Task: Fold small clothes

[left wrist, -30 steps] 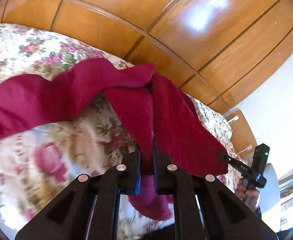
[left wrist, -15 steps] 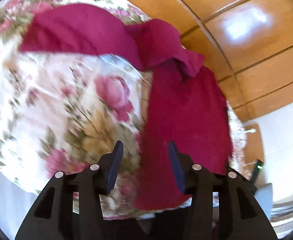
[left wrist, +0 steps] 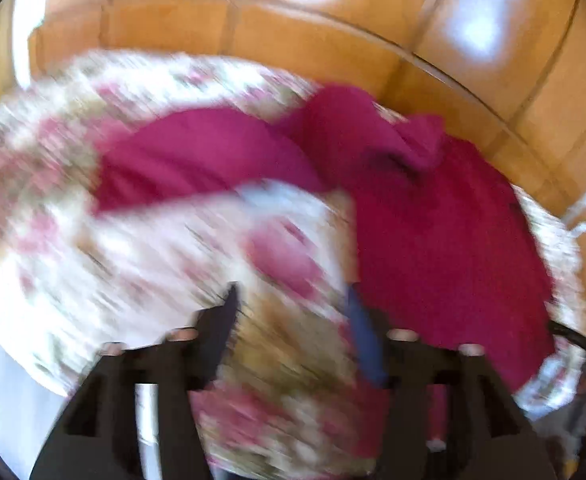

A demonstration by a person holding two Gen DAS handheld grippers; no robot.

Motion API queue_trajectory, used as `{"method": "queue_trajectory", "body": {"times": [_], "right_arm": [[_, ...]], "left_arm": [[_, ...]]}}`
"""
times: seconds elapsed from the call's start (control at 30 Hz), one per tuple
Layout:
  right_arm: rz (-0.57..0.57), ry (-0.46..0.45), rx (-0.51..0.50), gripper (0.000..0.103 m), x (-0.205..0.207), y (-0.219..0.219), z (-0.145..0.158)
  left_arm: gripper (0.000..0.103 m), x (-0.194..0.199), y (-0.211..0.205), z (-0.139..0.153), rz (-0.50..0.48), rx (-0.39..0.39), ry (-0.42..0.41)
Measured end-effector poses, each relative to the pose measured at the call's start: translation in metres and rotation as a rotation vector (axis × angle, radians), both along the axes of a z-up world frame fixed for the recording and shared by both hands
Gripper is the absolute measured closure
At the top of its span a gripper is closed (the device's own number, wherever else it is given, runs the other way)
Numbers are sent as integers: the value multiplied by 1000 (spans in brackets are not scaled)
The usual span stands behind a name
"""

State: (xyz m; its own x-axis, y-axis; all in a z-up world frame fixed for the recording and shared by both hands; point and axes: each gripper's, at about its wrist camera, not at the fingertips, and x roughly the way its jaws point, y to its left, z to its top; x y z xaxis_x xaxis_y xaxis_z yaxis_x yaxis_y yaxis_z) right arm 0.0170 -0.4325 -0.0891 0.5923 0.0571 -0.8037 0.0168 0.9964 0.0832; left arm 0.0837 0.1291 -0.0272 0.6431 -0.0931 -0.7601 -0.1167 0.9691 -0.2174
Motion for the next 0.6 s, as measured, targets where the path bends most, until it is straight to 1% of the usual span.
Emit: {"method": "queue_trajectory", "body": {"times": [0.03, 0.07, 0.1, 0.13, 0.17, 0.23, 0.27, 0.3, 0.37, 0.43, 0.47, 0.5, 0.53, 0.57, 0.6], "right_arm": [[1, -41, -14, 51, -1, 5, 9], [12, -68, -20, 45, -2, 10, 15], [29, -86, -19, 43, -3, 16, 19], [56, -103, -16, 40, -3, 25, 24], [80, -112, -19, 40, -3, 35, 26], [130, -120, -21, 40, -2, 57, 27], [167, -119, -11, 40, -2, 71, 26], [194, -115, -2, 40, -1, 81, 24], [249, -103, 11, 40, -2, 105, 17], [292, -81, 24, 40, 0, 128, 9], [310, -71, 32, 40, 0, 137, 6], [325, -63, 36, 40, 1, 146, 2], [340, -56, 35, 40, 2, 155, -2], [348, -50, 37, 40, 3, 161, -4], [358, -38, 43, 40, 4, 167, -9]], "left_arm": [[36, 2, 9, 1, 23, 32, -14], [36, 2, 12, 5, 38, 73, -27], [36, 6, 15, 7, 36, 124, -33], [36, 8, 19, 6, 23, 161, -35], [36, 11, 22, 4, -1, 214, -38], [36, 22, 10, -2, -72, 338, -45], [36, 26, 6, -6, -101, 383, -44], [36, 33, 5, -13, -125, 417, -40], [36, 52, 2, -27, -158, 441, -21], [36, 67, -2, -40, -182, 481, -8], [41, 71, -3, -45, -192, 501, -9], [62, 77, -4, -48, -206, 516, -8], [79, 82, -5, -53, -220, 523, 1], [100, 87, -4, -55, -209, 543, 5], [100, 91, -3, -54, -191, 563, 2]]}}
